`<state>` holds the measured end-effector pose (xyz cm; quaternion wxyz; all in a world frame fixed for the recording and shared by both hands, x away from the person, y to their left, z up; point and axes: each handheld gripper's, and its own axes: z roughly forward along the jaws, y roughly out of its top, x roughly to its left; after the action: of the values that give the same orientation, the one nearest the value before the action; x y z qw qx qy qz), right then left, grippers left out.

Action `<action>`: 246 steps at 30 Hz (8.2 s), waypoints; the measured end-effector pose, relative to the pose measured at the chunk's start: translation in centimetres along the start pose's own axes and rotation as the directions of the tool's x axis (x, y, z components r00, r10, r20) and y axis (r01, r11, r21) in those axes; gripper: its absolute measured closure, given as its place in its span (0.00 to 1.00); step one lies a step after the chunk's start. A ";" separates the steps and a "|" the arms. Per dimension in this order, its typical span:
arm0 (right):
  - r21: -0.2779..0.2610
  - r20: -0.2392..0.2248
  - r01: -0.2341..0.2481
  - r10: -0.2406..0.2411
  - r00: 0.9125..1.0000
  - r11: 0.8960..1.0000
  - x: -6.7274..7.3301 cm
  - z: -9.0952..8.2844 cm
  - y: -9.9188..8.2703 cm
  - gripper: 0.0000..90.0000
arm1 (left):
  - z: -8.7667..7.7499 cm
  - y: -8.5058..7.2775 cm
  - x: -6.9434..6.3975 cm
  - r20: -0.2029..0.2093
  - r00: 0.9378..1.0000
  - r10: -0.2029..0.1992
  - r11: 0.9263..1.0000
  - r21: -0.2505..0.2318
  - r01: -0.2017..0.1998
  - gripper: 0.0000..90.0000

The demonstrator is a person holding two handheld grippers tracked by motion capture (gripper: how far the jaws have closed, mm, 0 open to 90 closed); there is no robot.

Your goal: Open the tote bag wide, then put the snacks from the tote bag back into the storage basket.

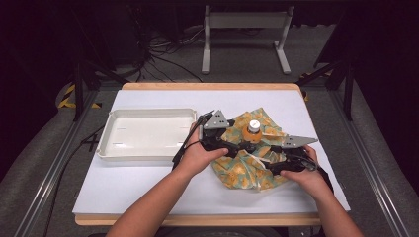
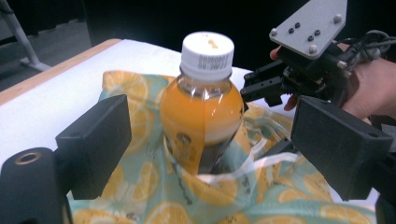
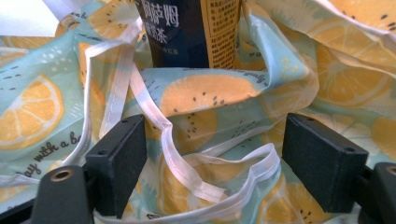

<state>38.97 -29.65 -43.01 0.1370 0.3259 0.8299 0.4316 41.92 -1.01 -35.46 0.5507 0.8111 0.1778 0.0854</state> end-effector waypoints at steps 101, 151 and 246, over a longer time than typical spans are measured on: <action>-0.076 -0.021 0.002 -0.003 1.000 0.997 -0.1 -0.9 0.2 0.26 | 0.1 8.4 0.5 0.131 0.982 0.132 0.988 -0.099 -0.120 0.65; -0.225 0.062 -0.004 0.019 0.998 0.974 -1.2 -5.0 0.9 0.26 | -8.2 9.8 1.7 0.092 0.988 0.123 0.984 -0.140 -0.110 0.65; -0.225 0.027 -0.045 0.053 0.998 0.973 -0.1 -5.2 0.1 0.27 | -15.7 -4.2 11.2 0.049 0.998 0.027 0.997 -0.078 -0.024 0.65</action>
<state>36.48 -32.89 -39.87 0.1760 0.3358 0.7652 0.5204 46.16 18.23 -34.03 0.5848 0.7932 0.1503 0.0791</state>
